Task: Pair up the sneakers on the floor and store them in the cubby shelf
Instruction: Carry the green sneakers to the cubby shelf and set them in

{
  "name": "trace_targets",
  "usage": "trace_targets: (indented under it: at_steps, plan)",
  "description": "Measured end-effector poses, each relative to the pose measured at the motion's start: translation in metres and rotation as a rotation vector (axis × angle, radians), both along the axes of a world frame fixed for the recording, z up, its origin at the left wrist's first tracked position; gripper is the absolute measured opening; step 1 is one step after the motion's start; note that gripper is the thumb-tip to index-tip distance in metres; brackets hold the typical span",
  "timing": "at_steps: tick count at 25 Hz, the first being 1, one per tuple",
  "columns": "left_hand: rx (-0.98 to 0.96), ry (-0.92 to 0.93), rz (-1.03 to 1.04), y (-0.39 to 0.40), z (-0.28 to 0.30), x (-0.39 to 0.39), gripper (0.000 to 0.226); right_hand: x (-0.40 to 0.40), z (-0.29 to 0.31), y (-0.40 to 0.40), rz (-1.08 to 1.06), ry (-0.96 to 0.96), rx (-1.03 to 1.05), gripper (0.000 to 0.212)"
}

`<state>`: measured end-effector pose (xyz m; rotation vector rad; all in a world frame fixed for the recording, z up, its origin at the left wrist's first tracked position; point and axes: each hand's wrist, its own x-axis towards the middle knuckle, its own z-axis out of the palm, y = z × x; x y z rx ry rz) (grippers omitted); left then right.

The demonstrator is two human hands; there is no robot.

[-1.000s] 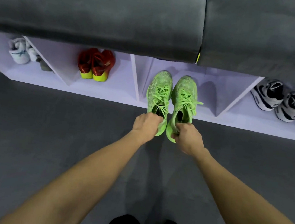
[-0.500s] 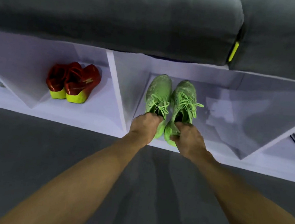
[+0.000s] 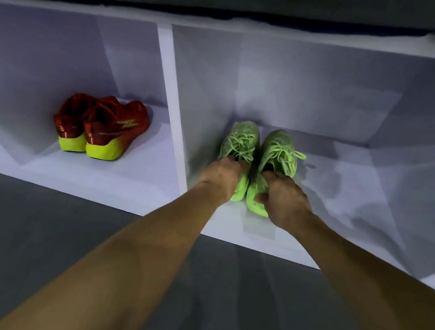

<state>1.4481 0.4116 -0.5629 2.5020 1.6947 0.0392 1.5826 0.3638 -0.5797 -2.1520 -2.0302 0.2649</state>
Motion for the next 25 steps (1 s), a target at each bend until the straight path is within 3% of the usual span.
trace_targets:
  at_steps: [7,11,14,21,25]
  plan:
    - [-0.018,0.022,0.085,0.004,-0.006,0.005,0.052,0.009,-0.014,0.025,0.050,0.178,-0.048,0.054]
    - [-0.077,0.032,0.087,-0.007,-0.010,-0.002,0.076,0.015,-0.009,0.008,0.013,0.156,-0.013,0.081]
    - [-0.108,0.099,0.050,-0.031,0.005,-0.015,0.084,0.021,0.007,-0.021,-0.014,0.125,-0.026,0.088]
    - [-0.351,0.182,-0.028,-0.134,0.112,-0.057,0.081,0.006,0.115,-0.135,-0.008,0.121,-0.335,0.076]
    - [-0.429,0.253,-0.070,-0.189,0.219,-0.076,0.083,-0.002,0.227,-0.192,0.036,0.092,-0.468,0.077]
